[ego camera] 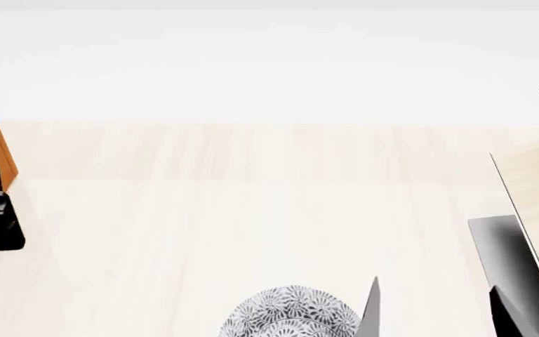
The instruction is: Close the top drawer of the cabinet and put the bowl on top of it.
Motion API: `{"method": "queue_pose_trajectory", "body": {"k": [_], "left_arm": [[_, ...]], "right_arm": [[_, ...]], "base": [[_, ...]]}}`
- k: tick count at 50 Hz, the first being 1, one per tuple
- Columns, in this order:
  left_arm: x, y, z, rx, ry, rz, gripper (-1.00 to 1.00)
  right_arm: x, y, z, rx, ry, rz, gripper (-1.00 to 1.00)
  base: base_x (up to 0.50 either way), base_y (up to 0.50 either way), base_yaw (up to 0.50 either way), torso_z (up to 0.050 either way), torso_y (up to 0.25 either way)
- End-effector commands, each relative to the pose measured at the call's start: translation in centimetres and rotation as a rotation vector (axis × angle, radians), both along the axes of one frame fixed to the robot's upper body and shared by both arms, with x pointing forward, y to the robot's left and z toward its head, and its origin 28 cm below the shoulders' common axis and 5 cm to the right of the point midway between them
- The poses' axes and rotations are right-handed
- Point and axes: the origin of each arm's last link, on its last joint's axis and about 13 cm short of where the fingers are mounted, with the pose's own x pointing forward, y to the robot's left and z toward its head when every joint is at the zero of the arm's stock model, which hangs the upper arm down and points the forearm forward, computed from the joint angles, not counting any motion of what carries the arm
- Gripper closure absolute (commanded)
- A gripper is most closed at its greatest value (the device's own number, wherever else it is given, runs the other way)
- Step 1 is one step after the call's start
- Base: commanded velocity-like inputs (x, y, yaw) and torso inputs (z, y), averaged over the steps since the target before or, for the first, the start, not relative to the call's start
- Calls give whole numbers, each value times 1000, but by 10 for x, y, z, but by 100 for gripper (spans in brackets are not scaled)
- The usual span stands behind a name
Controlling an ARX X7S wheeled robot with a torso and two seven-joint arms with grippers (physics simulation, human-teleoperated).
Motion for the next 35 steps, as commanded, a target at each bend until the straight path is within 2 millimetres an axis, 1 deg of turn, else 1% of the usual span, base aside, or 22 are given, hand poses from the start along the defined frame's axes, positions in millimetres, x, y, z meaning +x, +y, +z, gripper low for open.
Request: {"method": "queue_pose_trajectory", "body": {"k": [1, 4, 20, 27, 35], "left_arm": [[-23, -12, 0, 11, 4, -107, -100], [-27, -15, -3, 22, 23, -142, -100], [-28, -17, -2, 36, 35, -178, -100], [-30, -19, -3, 41, 38, -193, -100], [-29, -23, 3, 36, 42, -227, -100]], "right_arm": [[2, 2, 1, -27, 9, -40, -100], [3, 3, -1, -38, 28, -47, -100], [14, 1, 0, -42, 43, -44, -100], [13, 0, 1, -44, 45, -31, -100], [10, -2, 1, -41, 44, -34, -100]], "base": [[0, 0, 0, 0, 0], [0, 0, 0, 0, 0], [0, 0, 0, 0, 0], [0, 0, 0, 0, 0], [0, 0, 0, 0, 0]]}}
